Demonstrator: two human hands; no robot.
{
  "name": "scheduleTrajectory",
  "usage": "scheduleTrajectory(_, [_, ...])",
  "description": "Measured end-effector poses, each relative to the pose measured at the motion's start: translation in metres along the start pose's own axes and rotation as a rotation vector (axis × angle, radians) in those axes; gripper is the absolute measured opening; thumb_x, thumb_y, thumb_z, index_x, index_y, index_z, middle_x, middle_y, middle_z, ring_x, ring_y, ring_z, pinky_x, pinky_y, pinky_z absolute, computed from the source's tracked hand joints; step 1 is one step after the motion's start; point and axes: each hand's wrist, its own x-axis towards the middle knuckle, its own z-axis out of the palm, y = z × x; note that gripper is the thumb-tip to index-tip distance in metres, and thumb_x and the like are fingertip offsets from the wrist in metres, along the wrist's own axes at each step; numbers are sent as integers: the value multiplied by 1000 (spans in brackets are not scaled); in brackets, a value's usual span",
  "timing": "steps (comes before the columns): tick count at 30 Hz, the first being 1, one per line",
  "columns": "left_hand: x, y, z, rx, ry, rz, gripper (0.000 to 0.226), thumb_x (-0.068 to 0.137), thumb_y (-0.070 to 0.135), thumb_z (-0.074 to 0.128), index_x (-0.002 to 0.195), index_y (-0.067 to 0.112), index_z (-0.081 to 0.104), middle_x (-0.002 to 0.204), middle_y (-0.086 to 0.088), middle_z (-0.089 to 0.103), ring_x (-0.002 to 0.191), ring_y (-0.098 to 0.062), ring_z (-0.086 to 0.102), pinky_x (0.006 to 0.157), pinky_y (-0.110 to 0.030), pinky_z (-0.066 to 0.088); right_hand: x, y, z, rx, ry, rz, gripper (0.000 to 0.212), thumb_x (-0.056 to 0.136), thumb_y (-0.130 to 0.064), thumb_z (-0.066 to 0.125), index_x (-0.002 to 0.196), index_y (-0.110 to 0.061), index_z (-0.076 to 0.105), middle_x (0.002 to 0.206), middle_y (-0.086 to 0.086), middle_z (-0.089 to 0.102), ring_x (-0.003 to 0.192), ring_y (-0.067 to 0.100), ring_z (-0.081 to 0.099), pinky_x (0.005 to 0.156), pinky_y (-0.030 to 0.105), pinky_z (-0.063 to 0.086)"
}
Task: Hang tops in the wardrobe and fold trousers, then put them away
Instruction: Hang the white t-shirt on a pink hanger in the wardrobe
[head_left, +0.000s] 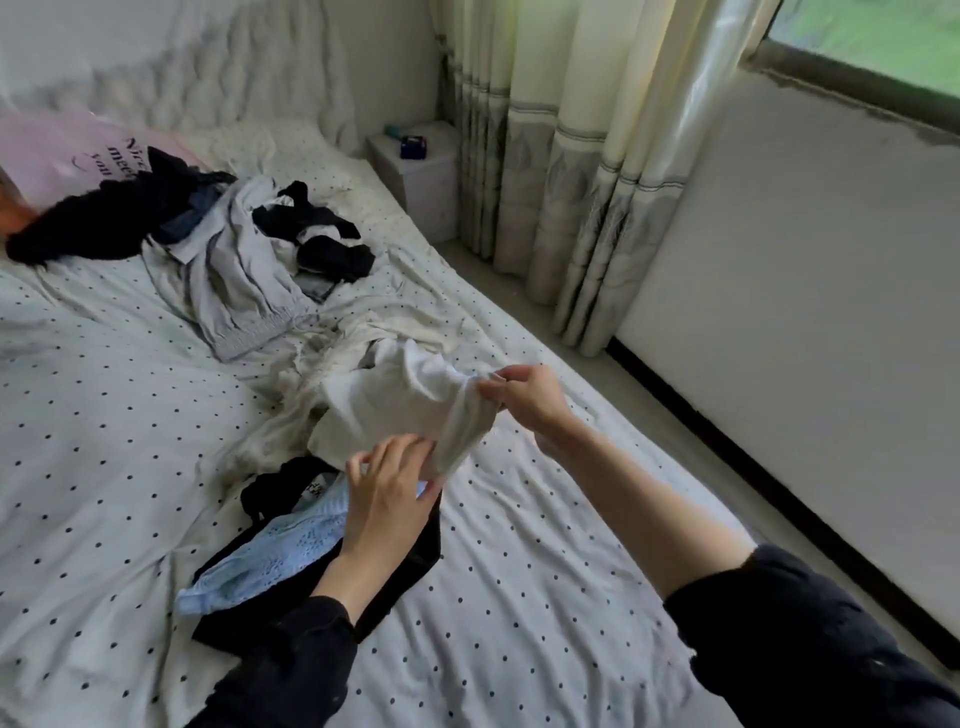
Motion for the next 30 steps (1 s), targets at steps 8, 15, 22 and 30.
scheduleTrajectory(8, [75,98,-64,-79,355,153,10,77,14,75,75,12,65,77,-1,65,73,-25,60,69,-34,24,-65,-80,-124,118,299,-295,5,84,-8,66,79,-9,66,60,-6,56,45,-5,48,48,6,38])
scheduleTrajectory(15, [94,225,-122,-391,314,293,5,81,18,67,80,15,70,79,0,69,83,-27,62,75,-34,25,-174,-71,-244,14,630,-379,4,82,-9,66,80,-11,69,62,-5,57,55,4,45,49,12,35])
scheduleTrajectory(22, [75,357,-173,-756,166,388,7,82,12,71,88,11,75,85,-10,72,86,-28,65,89,-45,44,-309,-52,-362,-147,855,-354,9,79,-13,66,72,-15,70,69,0,62,63,7,48,59,23,36])
scheduleTrajectory(30, [-5,497,-170,-923,-89,623,3,79,16,75,81,15,76,62,23,50,80,-22,63,89,-40,45,-473,43,-435,28,850,-57,19,85,-18,57,68,-19,63,60,-14,63,57,0,59,71,31,33])
